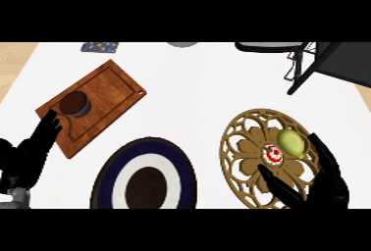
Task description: Pick the lemon from the placemat and place it in the tiered shelf
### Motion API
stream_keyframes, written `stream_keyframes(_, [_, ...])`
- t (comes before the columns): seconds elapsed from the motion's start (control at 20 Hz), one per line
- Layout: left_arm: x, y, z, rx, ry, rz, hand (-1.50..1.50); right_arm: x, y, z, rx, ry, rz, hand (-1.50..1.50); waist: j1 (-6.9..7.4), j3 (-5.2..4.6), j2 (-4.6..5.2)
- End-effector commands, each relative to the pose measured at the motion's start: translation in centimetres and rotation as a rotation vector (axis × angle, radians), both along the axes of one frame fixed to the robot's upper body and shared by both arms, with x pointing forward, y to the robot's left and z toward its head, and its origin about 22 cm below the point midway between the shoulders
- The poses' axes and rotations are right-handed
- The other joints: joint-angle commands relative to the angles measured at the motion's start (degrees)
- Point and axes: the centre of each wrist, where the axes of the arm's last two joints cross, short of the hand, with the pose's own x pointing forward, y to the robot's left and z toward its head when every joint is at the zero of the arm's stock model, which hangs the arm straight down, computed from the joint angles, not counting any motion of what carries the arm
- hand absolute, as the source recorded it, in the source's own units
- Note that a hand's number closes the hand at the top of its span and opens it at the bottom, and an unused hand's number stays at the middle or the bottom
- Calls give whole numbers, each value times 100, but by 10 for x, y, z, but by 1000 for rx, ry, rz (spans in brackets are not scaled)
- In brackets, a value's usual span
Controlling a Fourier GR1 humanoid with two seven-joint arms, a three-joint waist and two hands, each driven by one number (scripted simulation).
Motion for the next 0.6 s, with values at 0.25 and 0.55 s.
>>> stream_keyframes(0.25, [-7, -5, -4, -3, 0, -5, 0, -58, -38, 3, -303, 310, -296, -150, 2, -26, 15])
stream_keyframes(0.55, [-1, 7, 4, 5, -11, 0, 0, -84, -60, 9, -603, 598, -248, -150, 63, -43, 54])
